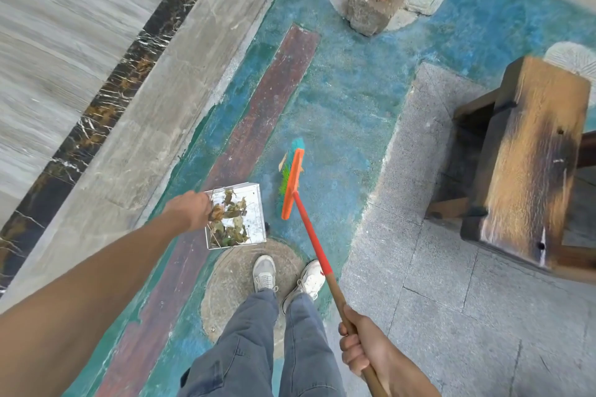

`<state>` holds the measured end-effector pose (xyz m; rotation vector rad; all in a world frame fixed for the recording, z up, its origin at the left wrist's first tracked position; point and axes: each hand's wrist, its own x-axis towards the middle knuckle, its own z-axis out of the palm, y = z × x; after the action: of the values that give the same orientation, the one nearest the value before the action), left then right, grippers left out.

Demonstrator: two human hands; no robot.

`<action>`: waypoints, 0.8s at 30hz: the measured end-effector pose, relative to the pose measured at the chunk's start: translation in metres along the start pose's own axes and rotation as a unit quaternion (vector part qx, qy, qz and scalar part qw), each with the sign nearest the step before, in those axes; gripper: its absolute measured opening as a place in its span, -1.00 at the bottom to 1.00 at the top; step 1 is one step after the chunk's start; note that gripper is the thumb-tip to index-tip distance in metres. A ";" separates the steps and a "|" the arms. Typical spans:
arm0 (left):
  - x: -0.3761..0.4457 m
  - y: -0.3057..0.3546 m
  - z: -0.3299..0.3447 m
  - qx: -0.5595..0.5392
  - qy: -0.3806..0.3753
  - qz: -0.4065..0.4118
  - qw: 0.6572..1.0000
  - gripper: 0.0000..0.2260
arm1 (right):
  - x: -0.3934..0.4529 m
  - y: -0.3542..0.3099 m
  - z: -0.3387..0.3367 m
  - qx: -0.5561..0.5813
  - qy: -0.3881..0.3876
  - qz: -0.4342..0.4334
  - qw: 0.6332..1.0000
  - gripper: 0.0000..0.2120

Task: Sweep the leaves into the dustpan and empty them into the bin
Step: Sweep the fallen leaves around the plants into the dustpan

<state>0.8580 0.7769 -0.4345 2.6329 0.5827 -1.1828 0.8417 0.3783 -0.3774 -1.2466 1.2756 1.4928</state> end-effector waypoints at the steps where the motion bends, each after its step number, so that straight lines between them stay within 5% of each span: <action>1: -0.004 -0.001 0.003 -0.001 -0.003 0.004 1.000 -0.84 | -0.003 -0.006 -0.001 -0.029 0.016 -0.018 0.999 -0.54; 7: -0.019 -0.047 0.033 -0.035 -0.002 0.003 0.999 -0.73 | 0.000 -0.037 0.003 -0.234 0.133 -0.162 0.949 -0.53; 13: -0.049 -0.077 0.057 -0.104 0.050 0.007 0.993 -0.68 | 0.019 -0.110 0.039 -0.447 0.238 -0.288 0.813 -0.57; 16: -0.056 -0.085 0.072 -0.146 0.070 -0.025 0.987 -0.68 | 0.028 -0.142 0.059 -0.531 0.256 -0.281 0.757 -0.64; 21: -0.071 -0.092 0.086 -0.220 0.093 -0.058 0.969 -0.57 | 0.050 -0.127 0.058 -0.735 0.250 -0.245 0.581 -0.66; 24: -0.084 -0.098 0.096 -0.233 0.087 -0.089 0.964 -0.55 | 0.062 -0.095 0.029 -0.750 0.277 -0.224 0.558 -0.70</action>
<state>0.7011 0.8105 -0.4368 2.3215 1.0107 -0.7368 0.9149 0.4220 -0.4574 -2.9624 -0.5625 1.6819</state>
